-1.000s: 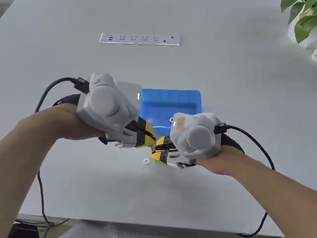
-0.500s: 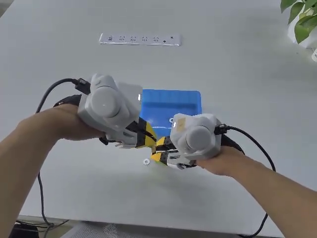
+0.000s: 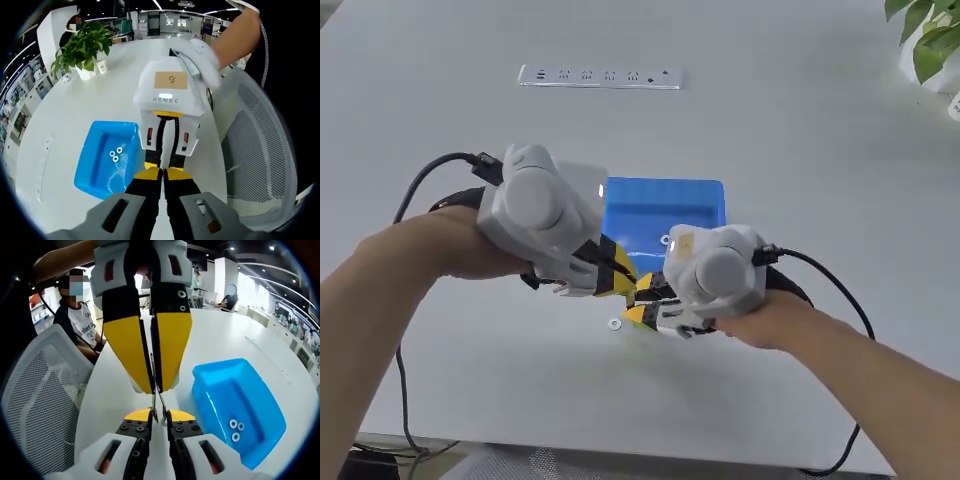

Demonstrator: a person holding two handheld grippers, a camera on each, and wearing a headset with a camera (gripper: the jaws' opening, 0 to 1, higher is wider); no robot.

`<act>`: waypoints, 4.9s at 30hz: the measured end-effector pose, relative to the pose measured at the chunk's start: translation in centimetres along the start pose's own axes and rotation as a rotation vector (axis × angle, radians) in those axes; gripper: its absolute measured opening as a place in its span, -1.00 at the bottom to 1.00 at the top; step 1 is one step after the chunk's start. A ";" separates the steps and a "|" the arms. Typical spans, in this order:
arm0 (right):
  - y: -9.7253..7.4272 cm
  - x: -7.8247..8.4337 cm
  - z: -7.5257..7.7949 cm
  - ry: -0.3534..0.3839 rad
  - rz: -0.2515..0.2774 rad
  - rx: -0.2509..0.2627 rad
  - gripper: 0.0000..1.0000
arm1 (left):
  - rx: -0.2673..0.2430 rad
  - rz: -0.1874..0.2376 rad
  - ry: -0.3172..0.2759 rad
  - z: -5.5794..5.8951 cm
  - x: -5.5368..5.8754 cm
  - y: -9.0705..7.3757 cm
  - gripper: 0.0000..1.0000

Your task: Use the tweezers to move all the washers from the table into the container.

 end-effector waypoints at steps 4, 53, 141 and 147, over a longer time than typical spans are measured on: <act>0.0 0.0 0.1 0.002 -0.003 0.002 -0.75 | -0.006 0.000 -0.002 -0.3 0.0 0.0 -0.89; 0.1 0.1 0.0 -0.031 0.019 0.013 -0.76 | 0.001 -0.013 0.016 -0.1 0.4 -0.3 -0.89; -2.6 -3.8 0.3 -0.057 0.041 0.023 -0.79 | 0.005 0.006 0.033 -0.2 -3.6 -2.6 -0.90; -2.9 -4.8 0.8 -0.071 0.048 0.027 -0.79 | -0.006 0.004 0.051 -0.7 -4.5 -3.3 -0.90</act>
Point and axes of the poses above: the centre of the closed fingertips' face, and the gripper's own axes: y roughly forward along the fingers, z roughly to its right, x roughly out of its underside, the point moved 2 cm from there along -y, roughly backward along the fingers, and after that the axes turned 13 degrees about z, right-handed, at the moved point
